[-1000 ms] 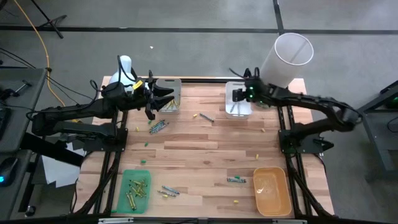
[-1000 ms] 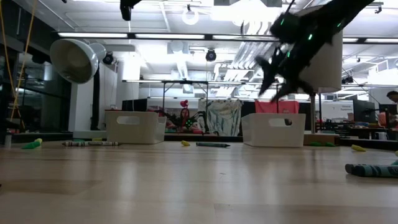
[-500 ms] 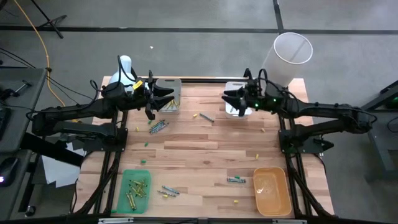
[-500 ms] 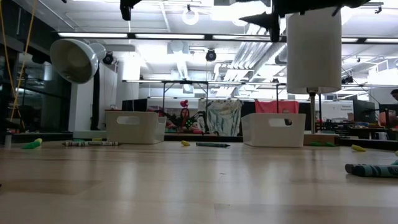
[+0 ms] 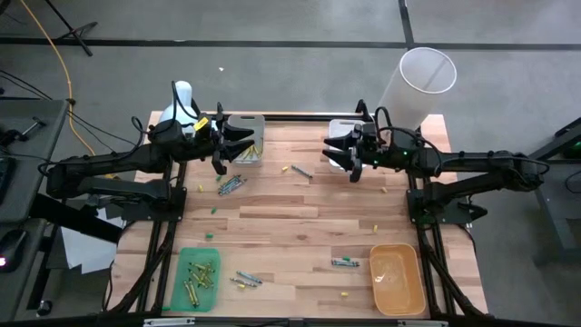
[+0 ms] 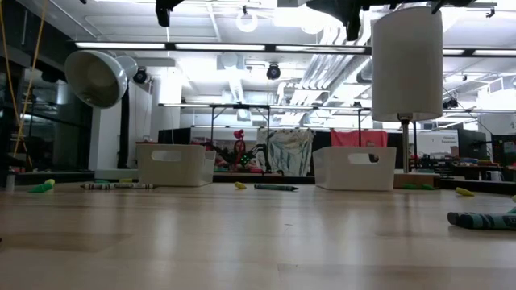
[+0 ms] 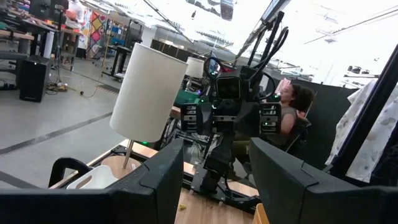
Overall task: Sort crayons
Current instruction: Put the gray crayon into the white bin
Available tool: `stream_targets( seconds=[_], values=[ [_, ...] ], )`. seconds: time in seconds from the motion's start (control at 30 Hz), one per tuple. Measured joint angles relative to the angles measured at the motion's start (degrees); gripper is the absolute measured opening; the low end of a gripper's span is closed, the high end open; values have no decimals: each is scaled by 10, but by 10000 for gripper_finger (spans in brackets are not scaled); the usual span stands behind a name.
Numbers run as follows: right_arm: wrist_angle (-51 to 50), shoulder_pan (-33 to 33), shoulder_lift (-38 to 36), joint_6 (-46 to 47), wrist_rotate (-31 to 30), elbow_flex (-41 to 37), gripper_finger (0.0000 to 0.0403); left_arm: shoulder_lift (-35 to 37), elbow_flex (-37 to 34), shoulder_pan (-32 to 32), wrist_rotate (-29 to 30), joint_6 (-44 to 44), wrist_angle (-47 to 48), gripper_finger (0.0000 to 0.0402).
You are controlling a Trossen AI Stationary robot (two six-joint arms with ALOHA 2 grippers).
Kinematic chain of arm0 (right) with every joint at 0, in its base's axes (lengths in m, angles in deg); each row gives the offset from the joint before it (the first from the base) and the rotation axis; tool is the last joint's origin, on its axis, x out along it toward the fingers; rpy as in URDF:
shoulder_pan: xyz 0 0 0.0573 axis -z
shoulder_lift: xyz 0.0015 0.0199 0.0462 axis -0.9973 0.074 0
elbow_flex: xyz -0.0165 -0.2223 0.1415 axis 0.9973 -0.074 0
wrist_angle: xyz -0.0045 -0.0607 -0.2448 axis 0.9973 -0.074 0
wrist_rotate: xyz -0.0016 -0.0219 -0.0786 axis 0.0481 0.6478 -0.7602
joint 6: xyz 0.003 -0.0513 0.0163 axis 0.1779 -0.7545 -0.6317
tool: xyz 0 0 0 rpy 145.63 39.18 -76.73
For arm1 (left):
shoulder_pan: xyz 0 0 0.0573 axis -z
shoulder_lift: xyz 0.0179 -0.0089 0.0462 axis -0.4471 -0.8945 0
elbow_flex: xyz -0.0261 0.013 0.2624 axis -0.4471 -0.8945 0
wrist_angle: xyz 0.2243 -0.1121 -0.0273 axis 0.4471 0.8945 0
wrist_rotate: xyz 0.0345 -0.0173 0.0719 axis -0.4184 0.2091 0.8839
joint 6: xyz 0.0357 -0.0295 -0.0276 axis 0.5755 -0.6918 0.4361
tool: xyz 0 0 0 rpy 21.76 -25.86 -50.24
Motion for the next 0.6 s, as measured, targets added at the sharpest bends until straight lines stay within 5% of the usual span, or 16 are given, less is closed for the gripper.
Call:
stream_targets(
  seconds=[0.43,0.6],
  values=[
    [2,0,0,-11,-18,0,197,-16,8,5,-12,-5,17,170],
    [1,1,0,-11,-33,0,197,-74,85,66,-53,54,161,170]
  ],
)
